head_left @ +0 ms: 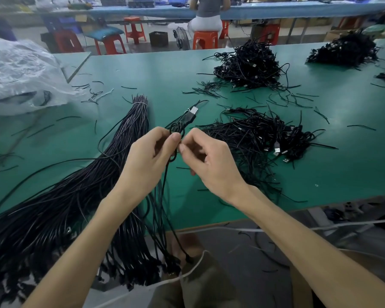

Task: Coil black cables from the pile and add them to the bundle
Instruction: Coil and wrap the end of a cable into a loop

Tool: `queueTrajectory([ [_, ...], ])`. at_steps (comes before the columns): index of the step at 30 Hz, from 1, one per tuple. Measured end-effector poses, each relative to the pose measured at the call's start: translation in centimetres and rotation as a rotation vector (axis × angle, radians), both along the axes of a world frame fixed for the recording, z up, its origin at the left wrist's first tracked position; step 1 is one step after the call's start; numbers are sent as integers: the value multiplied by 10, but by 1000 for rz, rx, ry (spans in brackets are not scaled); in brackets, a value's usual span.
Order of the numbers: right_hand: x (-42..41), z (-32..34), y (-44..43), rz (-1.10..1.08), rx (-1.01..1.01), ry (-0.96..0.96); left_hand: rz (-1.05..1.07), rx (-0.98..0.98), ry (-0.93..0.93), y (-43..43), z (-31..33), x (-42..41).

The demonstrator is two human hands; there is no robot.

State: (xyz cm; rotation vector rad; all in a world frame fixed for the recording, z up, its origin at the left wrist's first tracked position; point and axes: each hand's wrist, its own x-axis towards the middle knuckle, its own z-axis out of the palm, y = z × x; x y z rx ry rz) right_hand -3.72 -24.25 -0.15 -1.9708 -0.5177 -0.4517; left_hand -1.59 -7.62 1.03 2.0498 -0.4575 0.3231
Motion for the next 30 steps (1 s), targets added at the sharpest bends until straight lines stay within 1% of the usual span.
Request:
queueTrajectory([
  [2, 0, -1, 0, -47, -127, -94, -15, -27, 135, -1, 3, 2],
  [3, 0, -2, 0, -67, -212, -172, -40, -48, 233, 0, 4, 3],
  [6, -1, -8, -2, -131, -564, -486, -172, -107, 586, 8, 9, 8],
  [7, -1, -11, -2, -142, -656, -556, -186, -95, 647, 11, 9, 9],
  [9, -1, -17, -3, -145, -721, -588, -180, -89, 683, 13, 3, 10],
  [11, -2, -19, -4, -142, -679, -509, -234, -133, 644, 15, -1, 9],
  [13, -1, -20, -6, -136, -607, -398, -336, -146, 561, 21, -4, 9],
  [15, -1, -18, -8, -109, -526, -306, -409, -78, 495, 27, -8, 10],
  [17, -1, -17, -9, -84, -457, -235, -444, -9, 468, 27, -10, 9],
  [21, -2, -17, -7, -60, -414, -189, -378, 26, 336, 21, -11, 6],
  [24, -2, -14, -6, -69, -384, -214, -253, -40, 198, 17, -12, 7],
  [26, -3, -10, -5, -80, -376, -225, -211, 23, 109, 13, -12, 8],
  [28, -2, -7, -5, -79, -383, -228, -197, 36, 125, 12, -13, 11],
  [30, -1, -4, -7, -72, -389, -220, -232, -30, 184, 12, -15, 14],
])
